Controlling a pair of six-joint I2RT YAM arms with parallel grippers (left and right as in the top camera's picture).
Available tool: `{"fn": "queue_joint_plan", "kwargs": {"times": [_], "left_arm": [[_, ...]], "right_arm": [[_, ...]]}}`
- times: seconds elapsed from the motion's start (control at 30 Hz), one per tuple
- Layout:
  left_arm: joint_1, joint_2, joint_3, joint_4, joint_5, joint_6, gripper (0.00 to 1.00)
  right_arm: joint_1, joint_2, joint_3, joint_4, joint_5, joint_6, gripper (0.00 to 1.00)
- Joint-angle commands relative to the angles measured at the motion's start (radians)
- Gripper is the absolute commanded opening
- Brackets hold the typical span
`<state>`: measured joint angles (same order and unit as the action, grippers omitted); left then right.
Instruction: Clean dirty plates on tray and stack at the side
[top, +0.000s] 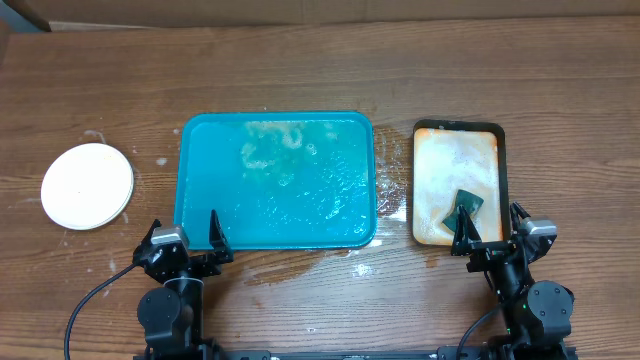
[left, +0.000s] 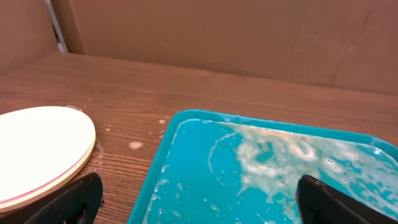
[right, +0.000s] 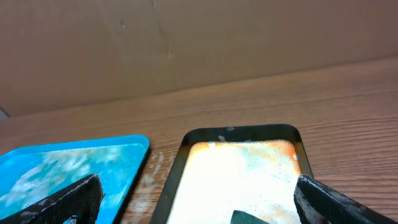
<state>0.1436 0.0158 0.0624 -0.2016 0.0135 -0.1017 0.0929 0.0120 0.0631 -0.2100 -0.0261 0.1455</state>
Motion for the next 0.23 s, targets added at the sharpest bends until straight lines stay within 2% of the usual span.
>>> {"fn": "queue_joint_plan", "kwargs": {"times": [0.0, 0.2], "left_arm": [[0.002, -0.011, -0.003, -0.001, -0.013, 0.016, 1.0], [0.002, -0.011, -0.003, -0.001, -0.013, 0.016, 1.0]], "right_arm": [[-0.003, -0.008, -0.002, 0.004, 0.006, 0.005, 1.0], [-0.003, -0.008, -0.002, 0.004, 0.006, 0.005, 1.0]]}}
